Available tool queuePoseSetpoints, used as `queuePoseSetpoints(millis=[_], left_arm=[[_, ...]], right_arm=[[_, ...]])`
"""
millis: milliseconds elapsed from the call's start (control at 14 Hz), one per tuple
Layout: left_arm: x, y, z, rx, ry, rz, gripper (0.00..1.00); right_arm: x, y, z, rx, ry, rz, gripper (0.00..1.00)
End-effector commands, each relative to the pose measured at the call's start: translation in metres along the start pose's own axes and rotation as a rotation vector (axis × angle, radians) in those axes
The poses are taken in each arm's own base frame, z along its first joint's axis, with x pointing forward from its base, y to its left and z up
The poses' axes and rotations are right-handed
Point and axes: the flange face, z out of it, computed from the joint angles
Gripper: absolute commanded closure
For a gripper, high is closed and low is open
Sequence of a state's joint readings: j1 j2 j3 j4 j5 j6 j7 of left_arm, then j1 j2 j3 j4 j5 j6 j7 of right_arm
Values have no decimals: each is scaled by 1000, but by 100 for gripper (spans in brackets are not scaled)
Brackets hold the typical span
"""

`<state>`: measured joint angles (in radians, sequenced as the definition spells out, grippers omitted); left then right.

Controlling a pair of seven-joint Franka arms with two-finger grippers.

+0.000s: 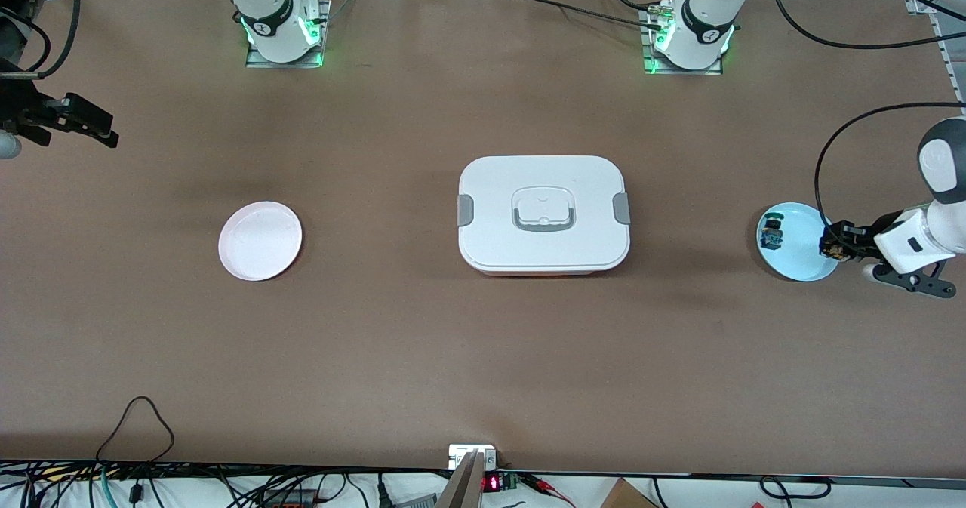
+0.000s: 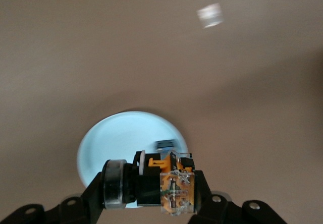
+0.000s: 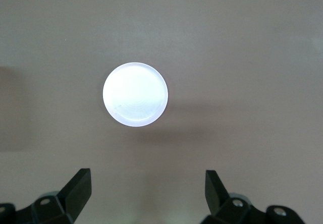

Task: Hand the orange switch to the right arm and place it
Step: 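Lift the orange switch with the left gripper toward the box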

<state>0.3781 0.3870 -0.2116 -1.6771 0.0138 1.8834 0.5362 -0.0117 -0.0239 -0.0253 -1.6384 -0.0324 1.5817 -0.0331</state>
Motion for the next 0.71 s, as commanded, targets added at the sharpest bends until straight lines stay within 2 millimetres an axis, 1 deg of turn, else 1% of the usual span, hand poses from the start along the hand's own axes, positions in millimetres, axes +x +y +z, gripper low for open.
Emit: queuePoseSetpoints(millis=[0, 143, 214, 357, 500, 643], left_arm=[[13, 27, -8, -148, 37, 209, 79], [33, 65, 4, -299, 144, 435, 79], [40, 78, 11, -362, 189, 514, 78], [61, 124, 12, -501, 324, 680, 78], [81, 164, 6, -656, 555, 809, 79], [97, 209, -5, -755, 743, 905, 78]], right_arm=[[-1, 0, -2, 13, -8, 7, 0], [0, -3, 0, 14, -11, -4, 0], [0, -5, 0, 14, -13, -7, 0], [3, -8, 5, 14, -20, -10, 0], [4, -12, 7, 17, -24, -21, 0], [2, -26, 15, 99, -43, -23, 0]])
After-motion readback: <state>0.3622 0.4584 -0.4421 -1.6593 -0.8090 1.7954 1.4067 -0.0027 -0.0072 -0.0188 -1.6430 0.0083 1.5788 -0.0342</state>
